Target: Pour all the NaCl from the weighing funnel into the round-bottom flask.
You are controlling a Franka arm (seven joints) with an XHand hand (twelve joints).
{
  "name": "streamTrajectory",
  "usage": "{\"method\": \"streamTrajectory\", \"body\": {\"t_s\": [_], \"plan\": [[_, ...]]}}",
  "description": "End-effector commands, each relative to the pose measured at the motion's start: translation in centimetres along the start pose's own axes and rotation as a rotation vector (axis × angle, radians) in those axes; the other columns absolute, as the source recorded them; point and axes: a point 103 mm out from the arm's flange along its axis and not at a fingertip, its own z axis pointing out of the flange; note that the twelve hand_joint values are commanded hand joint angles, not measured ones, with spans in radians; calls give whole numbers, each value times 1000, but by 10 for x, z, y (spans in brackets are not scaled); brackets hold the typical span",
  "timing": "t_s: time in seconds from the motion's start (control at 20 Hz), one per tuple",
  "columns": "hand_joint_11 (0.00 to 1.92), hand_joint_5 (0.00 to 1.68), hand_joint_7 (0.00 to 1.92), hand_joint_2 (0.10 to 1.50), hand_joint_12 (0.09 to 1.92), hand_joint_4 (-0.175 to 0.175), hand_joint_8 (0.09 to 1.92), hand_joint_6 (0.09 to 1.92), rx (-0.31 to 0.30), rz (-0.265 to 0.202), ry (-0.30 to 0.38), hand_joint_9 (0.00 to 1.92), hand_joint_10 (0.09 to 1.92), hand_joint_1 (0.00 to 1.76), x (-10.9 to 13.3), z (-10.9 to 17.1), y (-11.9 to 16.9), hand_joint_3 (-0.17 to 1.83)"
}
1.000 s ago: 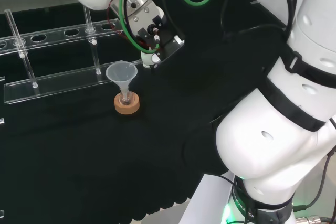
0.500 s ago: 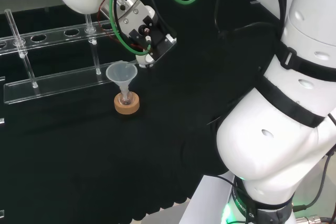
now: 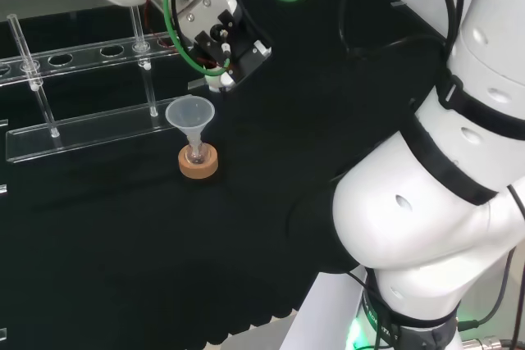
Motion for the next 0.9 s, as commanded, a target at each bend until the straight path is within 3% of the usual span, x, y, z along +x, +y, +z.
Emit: {"method": "streamTrajectory", "body": {"t_s": [0.05,0.9], "plan": [[830,1287,631,677,1031,175,651,629,64,-30,-95,1048,272,1123,13,29,8,612],[833,1284,628,676,1034,175,655,635,1,-44,-62,1049,272,1123,14,21,5,615]]}}
